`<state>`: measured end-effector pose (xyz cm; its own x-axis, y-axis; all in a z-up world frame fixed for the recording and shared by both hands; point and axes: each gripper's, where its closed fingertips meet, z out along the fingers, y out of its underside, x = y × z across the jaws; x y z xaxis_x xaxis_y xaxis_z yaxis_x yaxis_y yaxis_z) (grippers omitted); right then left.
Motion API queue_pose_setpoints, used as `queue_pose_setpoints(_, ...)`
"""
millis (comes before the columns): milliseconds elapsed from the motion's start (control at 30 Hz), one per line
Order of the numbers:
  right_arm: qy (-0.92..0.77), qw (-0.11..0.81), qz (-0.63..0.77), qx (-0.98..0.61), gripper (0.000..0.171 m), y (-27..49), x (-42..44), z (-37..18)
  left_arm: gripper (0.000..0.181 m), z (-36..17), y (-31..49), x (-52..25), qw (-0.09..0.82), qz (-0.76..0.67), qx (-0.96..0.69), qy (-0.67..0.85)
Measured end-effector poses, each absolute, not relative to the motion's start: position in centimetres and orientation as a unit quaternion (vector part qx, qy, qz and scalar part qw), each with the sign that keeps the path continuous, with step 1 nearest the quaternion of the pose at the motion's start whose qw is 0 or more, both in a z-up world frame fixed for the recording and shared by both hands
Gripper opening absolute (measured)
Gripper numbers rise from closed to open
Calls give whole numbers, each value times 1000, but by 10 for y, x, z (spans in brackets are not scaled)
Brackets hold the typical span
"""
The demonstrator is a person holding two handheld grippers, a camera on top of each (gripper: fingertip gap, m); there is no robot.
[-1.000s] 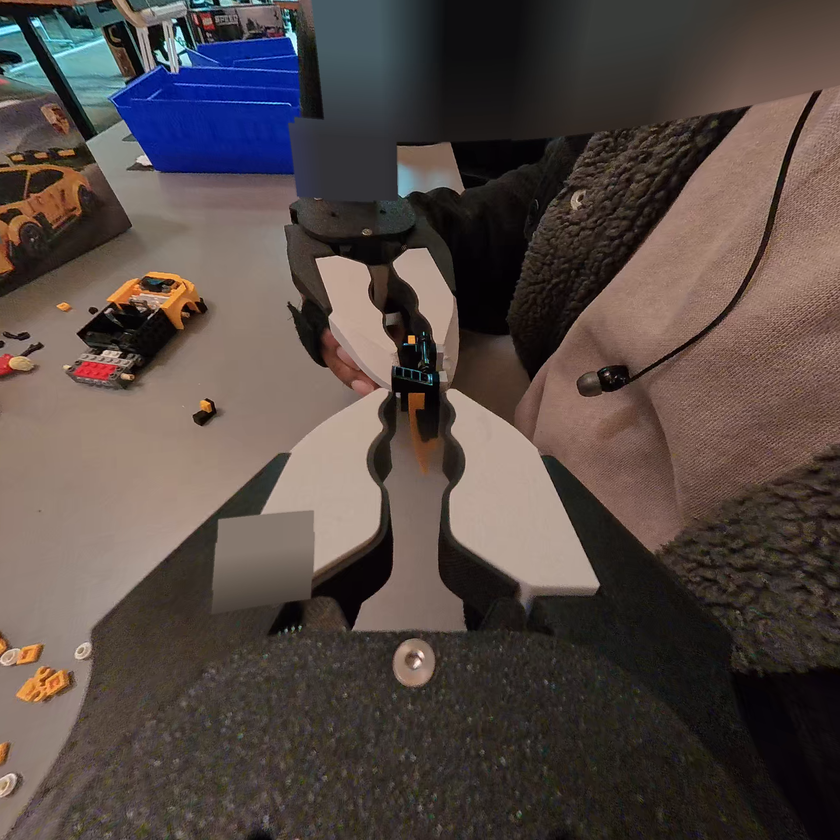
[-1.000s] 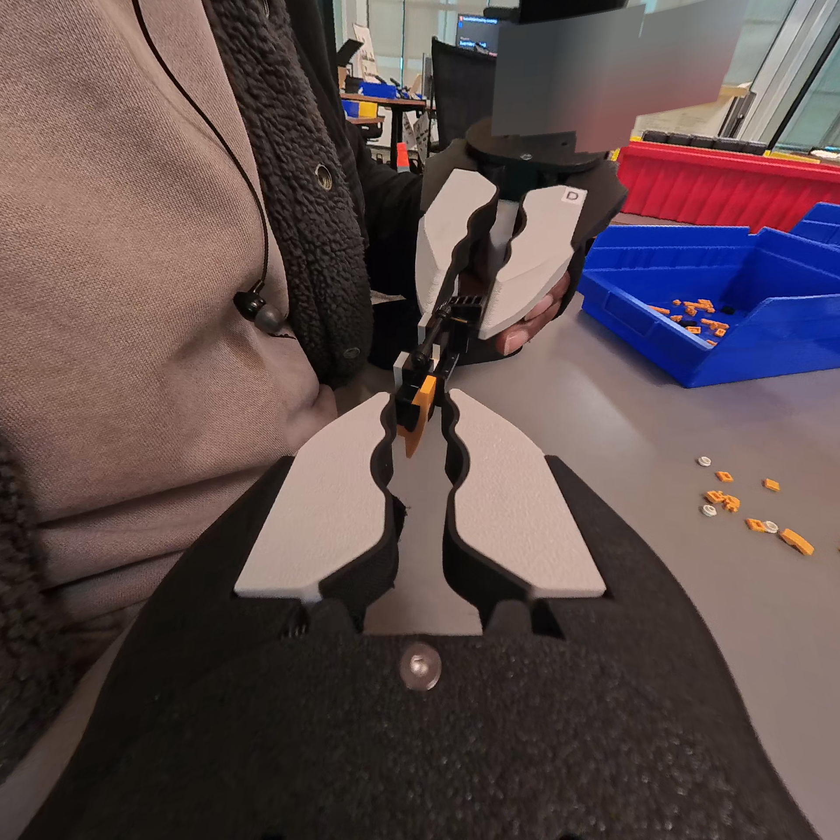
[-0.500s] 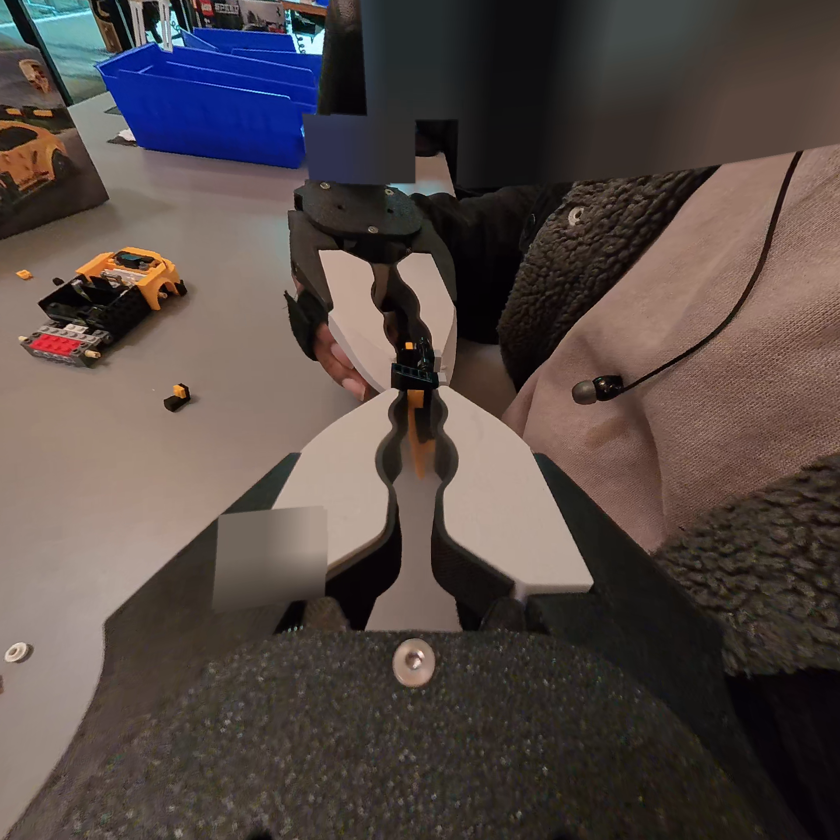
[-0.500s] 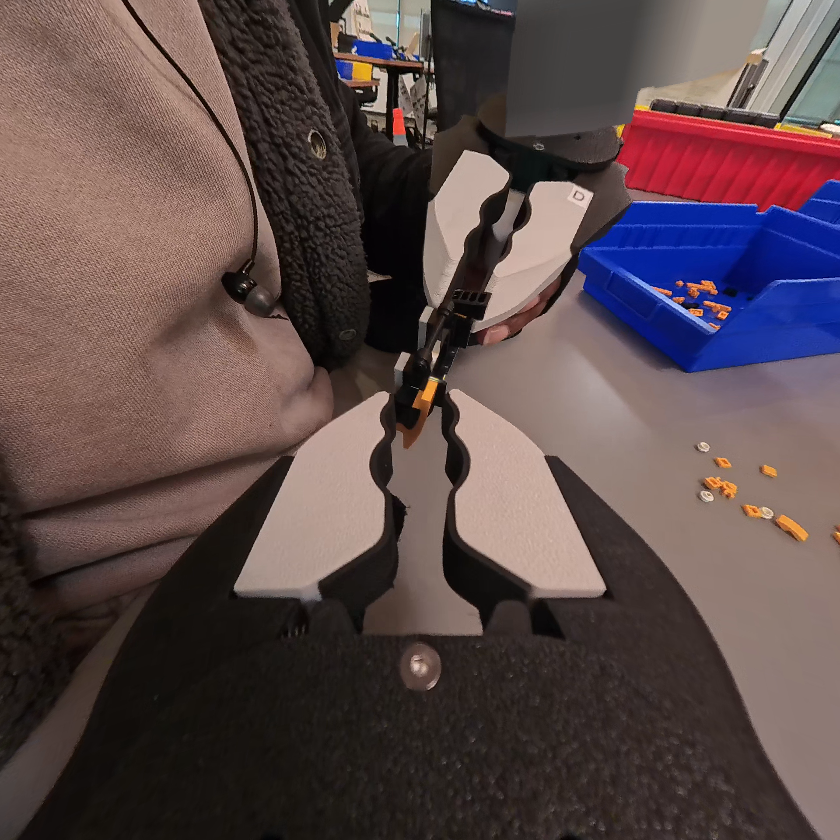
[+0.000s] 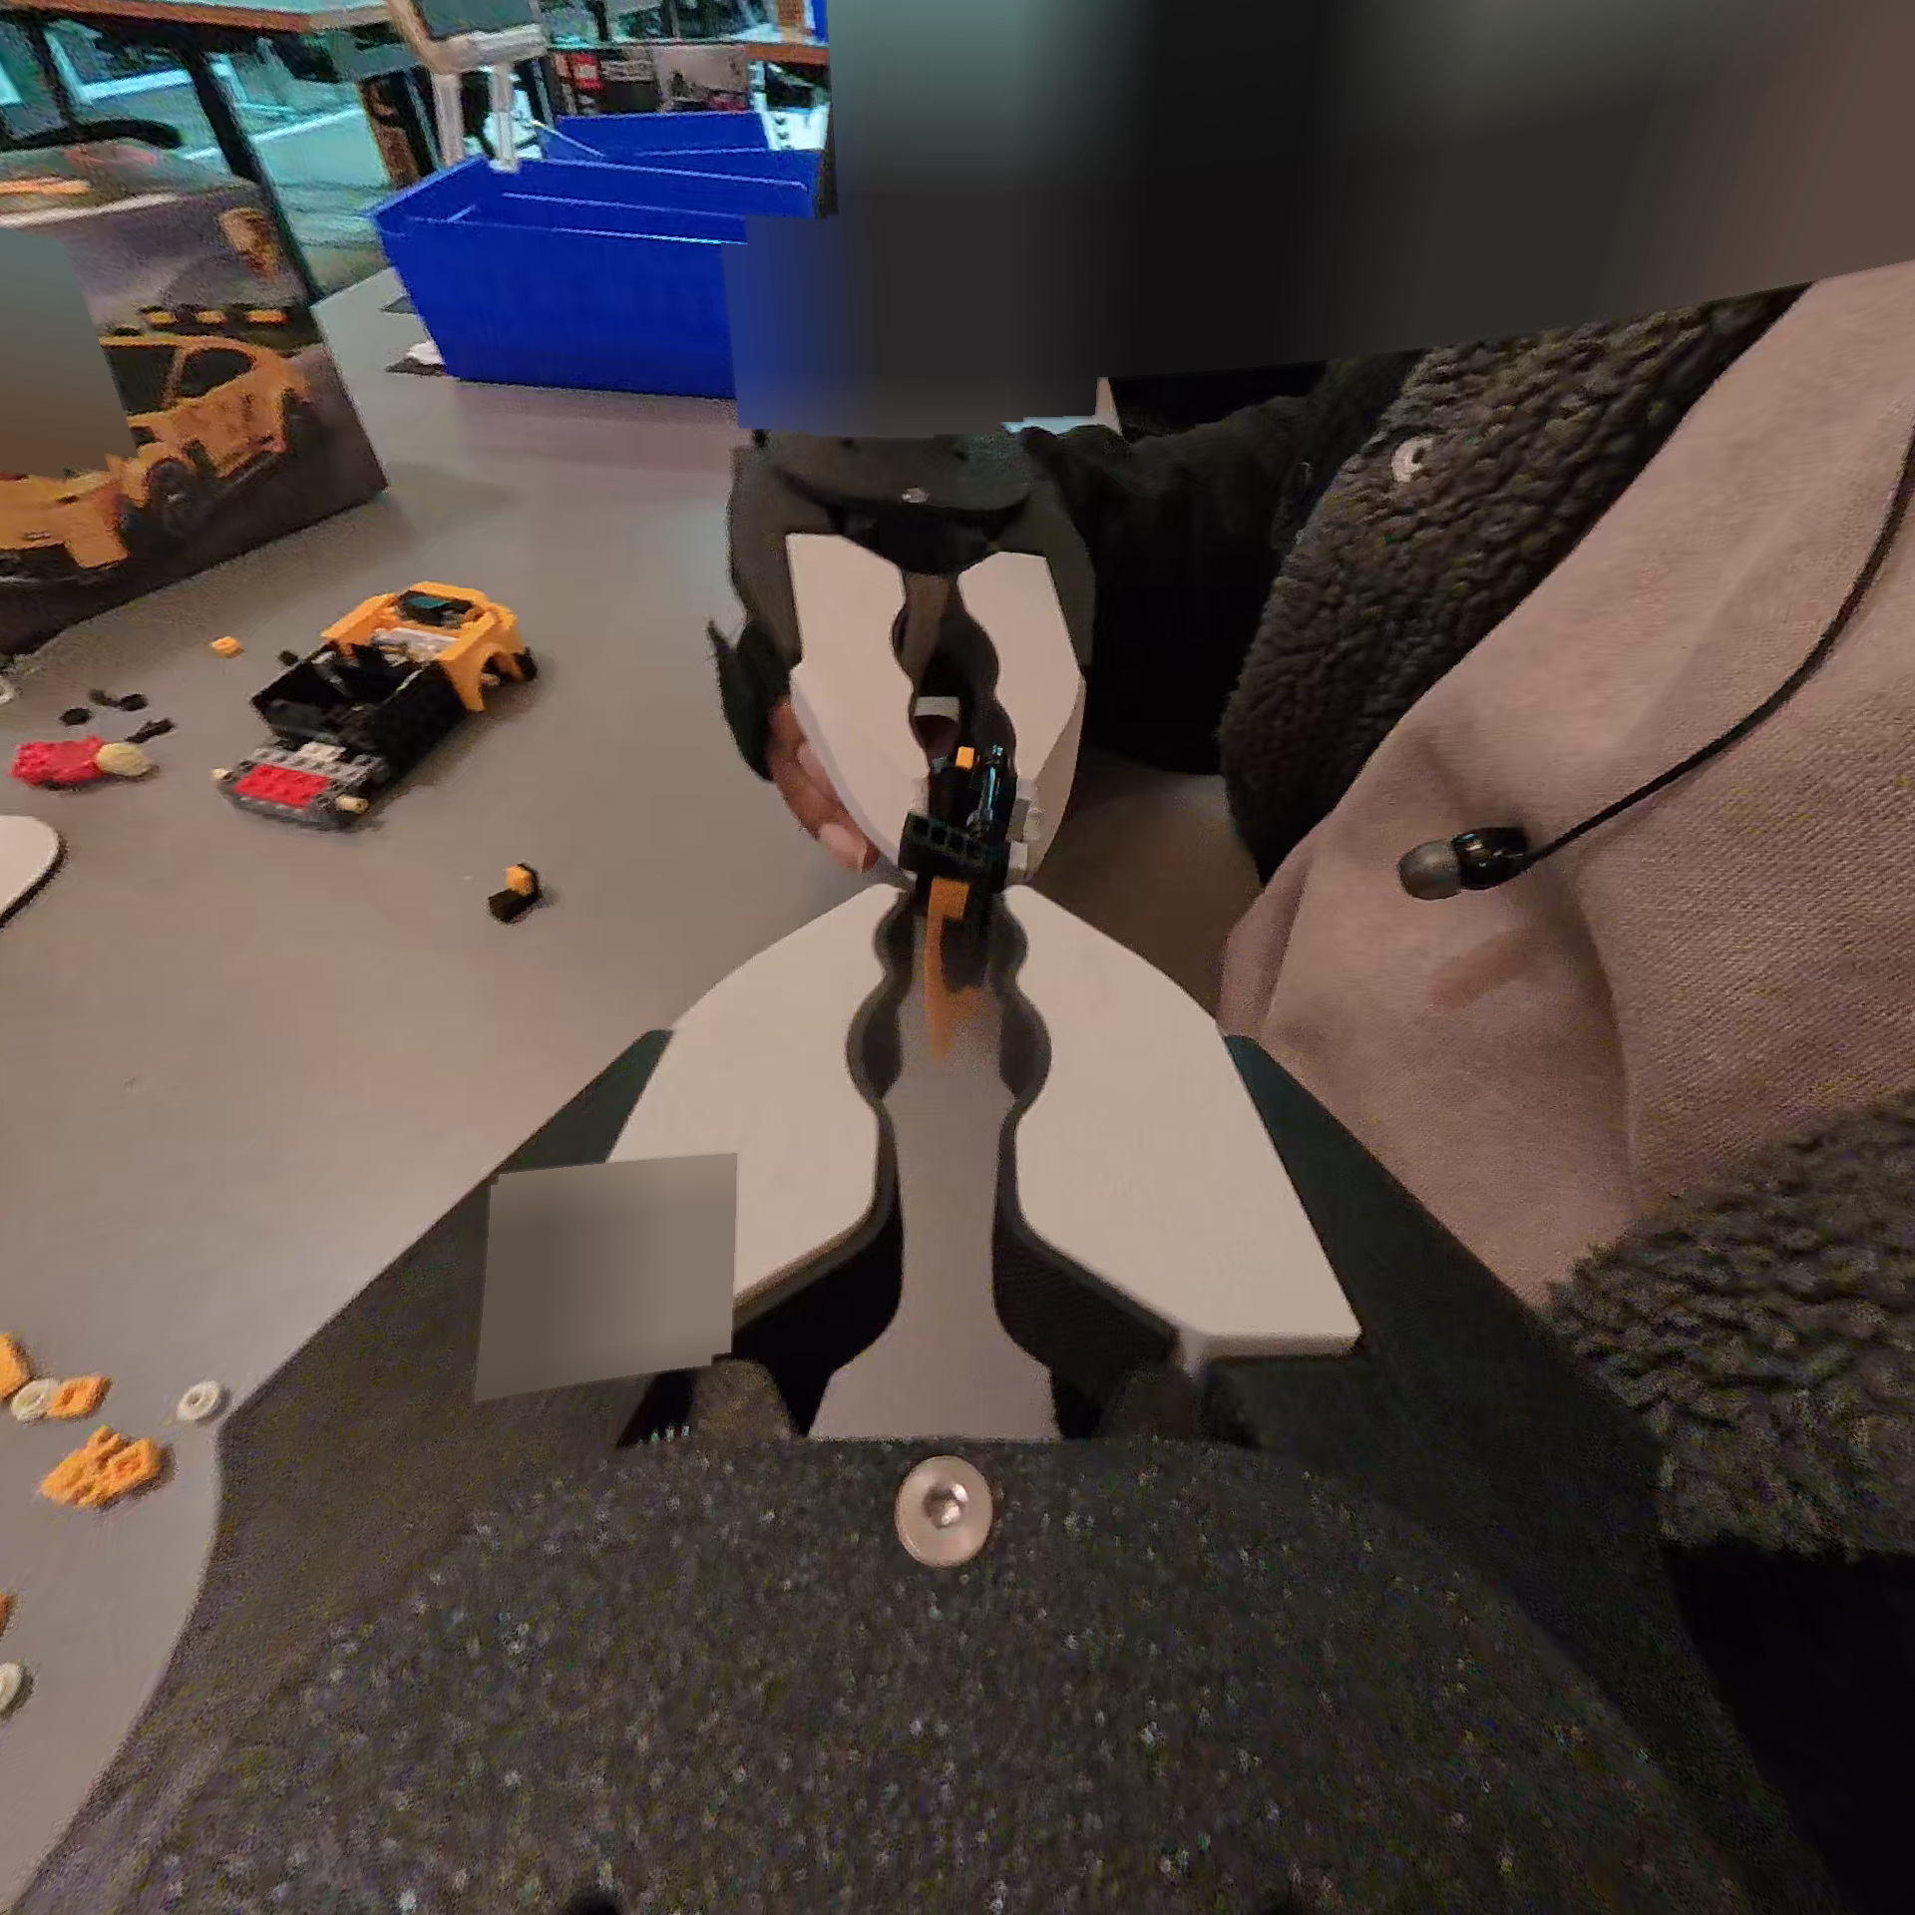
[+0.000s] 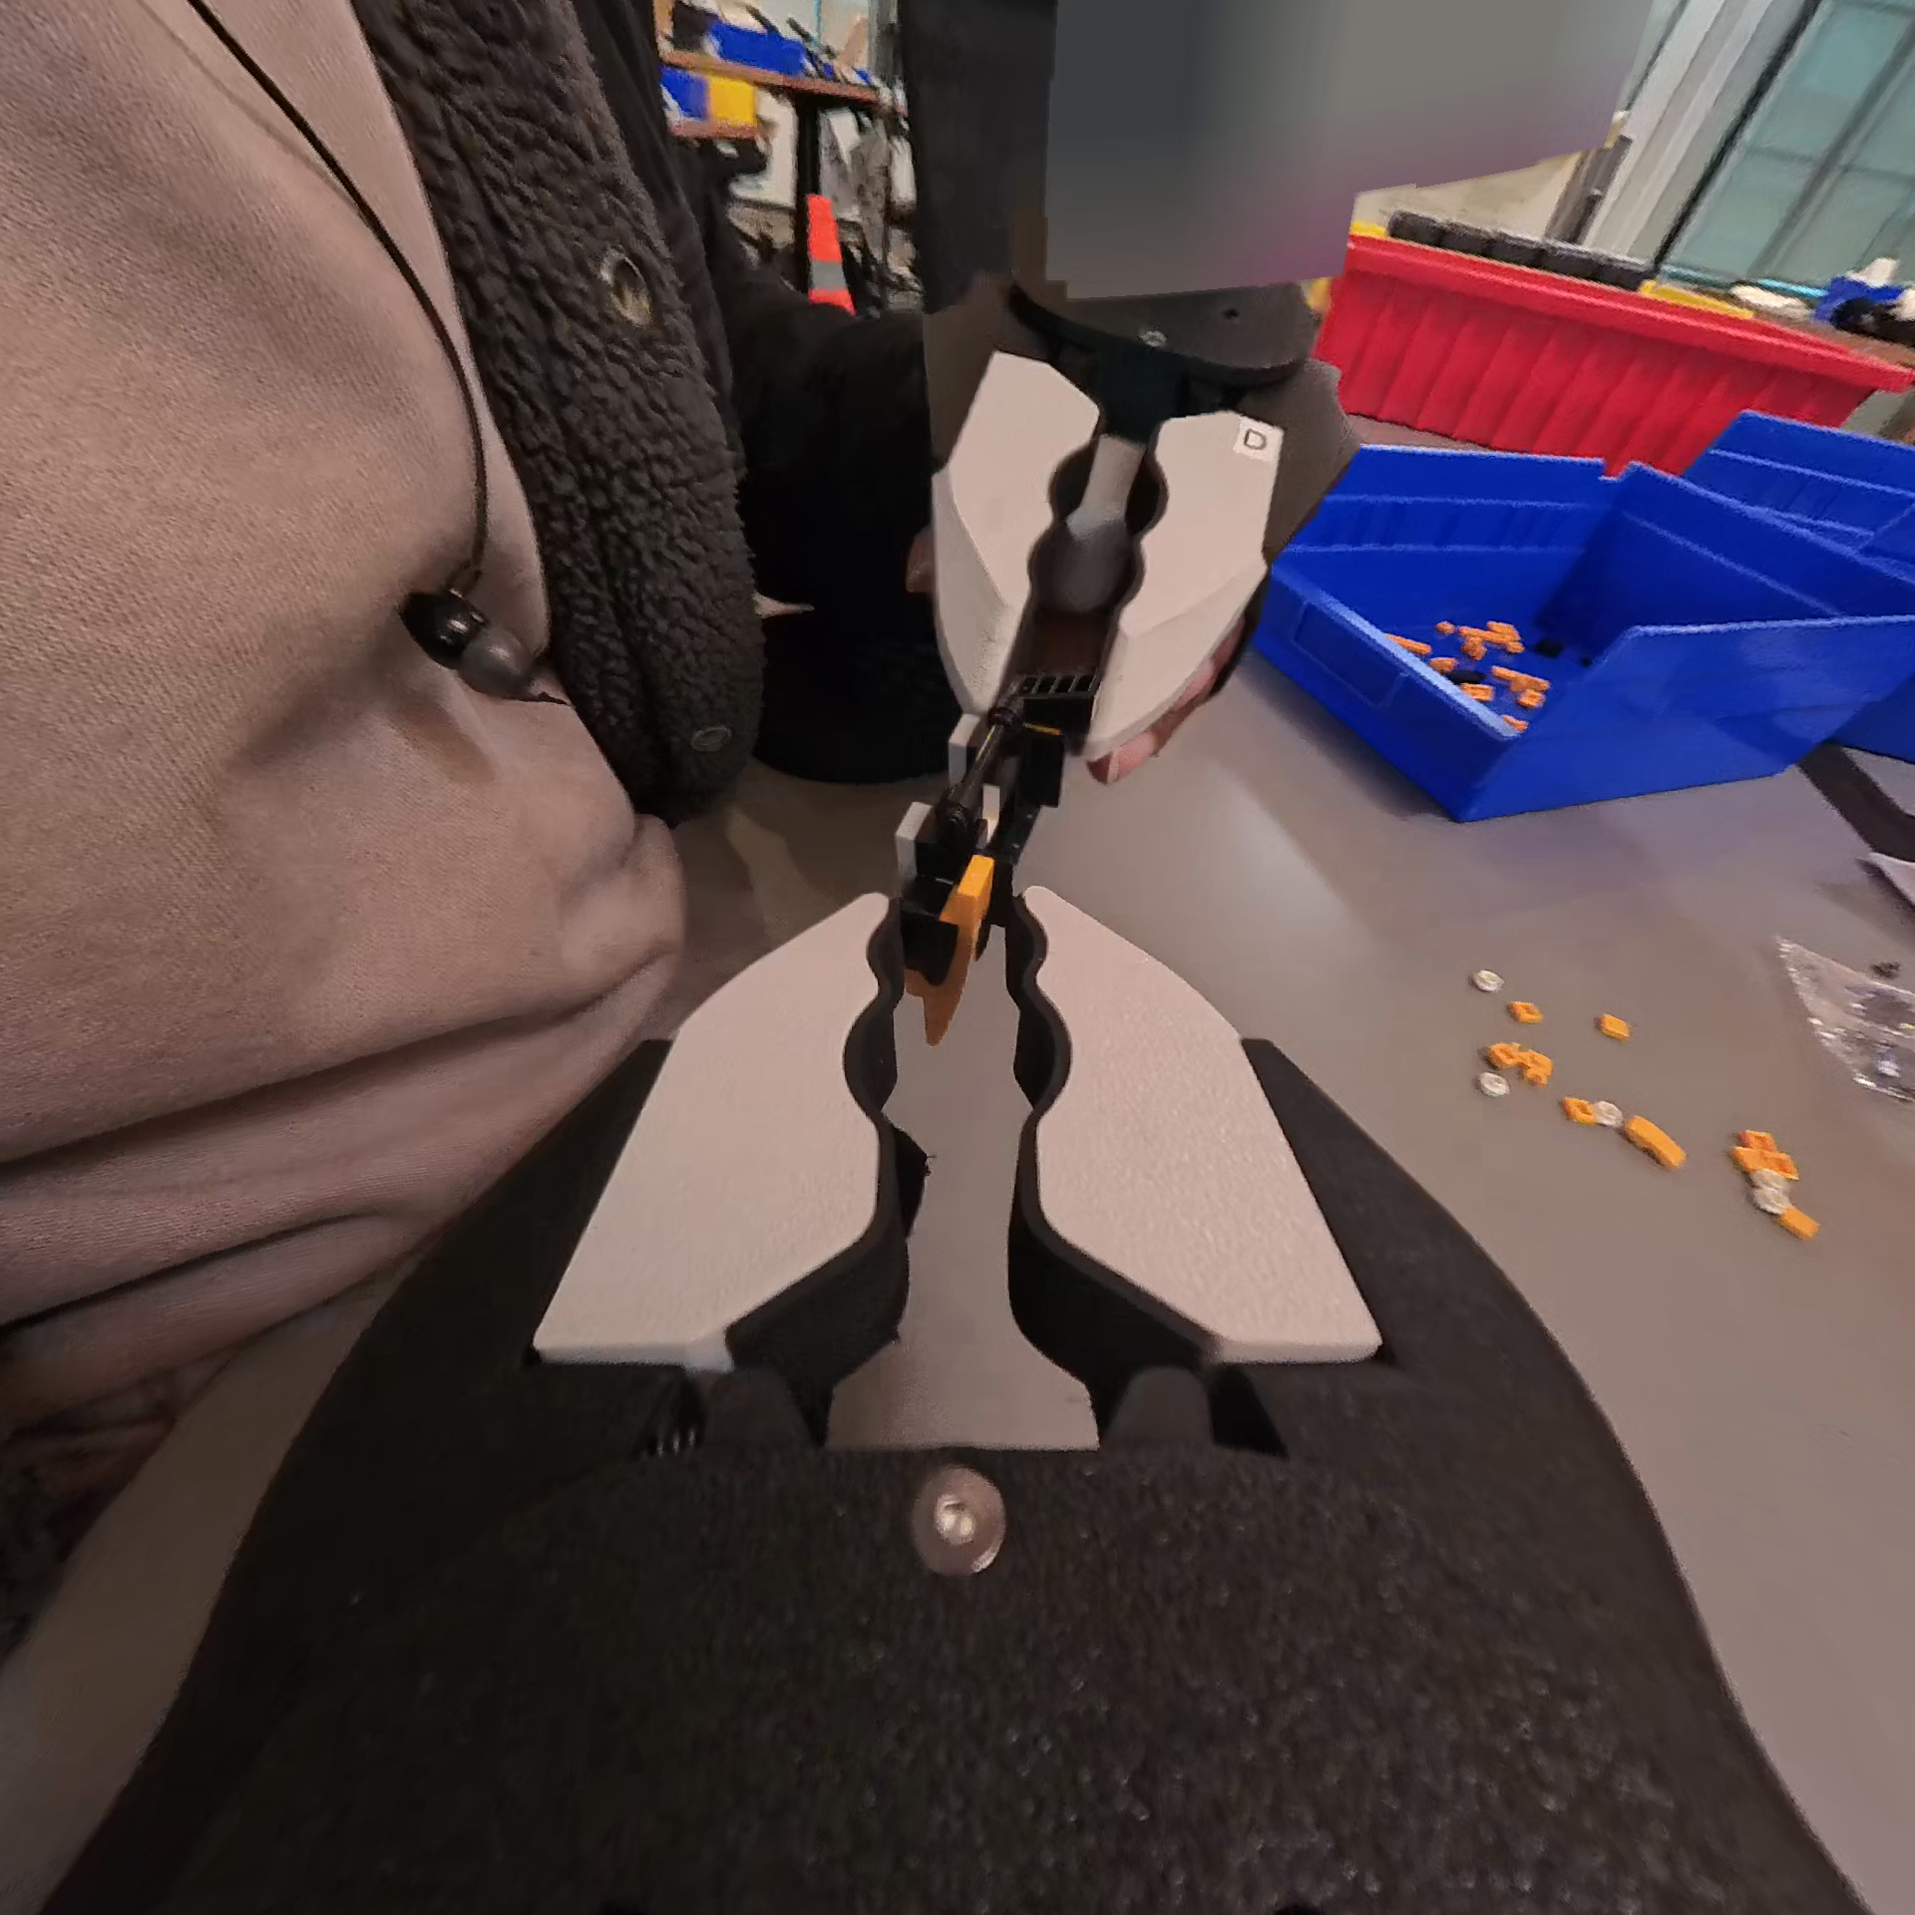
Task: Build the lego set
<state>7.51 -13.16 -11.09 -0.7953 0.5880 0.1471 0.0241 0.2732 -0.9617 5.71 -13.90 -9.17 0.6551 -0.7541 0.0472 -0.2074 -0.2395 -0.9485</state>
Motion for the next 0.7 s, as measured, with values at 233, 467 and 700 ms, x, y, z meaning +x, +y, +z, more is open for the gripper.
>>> queue_pose_setpoints(233, -789, 398, 405, -237, 19, -94, 47, -126, 30, -102, -125, 31, 514, -310, -773, 206)
queue_pose_setpoints(467, -799, 529, 190, -215, 18, -60, 29, -135, 33, -121, -92, 17, 493, -328, -800, 96)
queue_pose_setpoints(700, -788, 581, 53, -198, 19, -36, 21, -139, 33, -123, -65, 14, 470, -409, -782, -20)
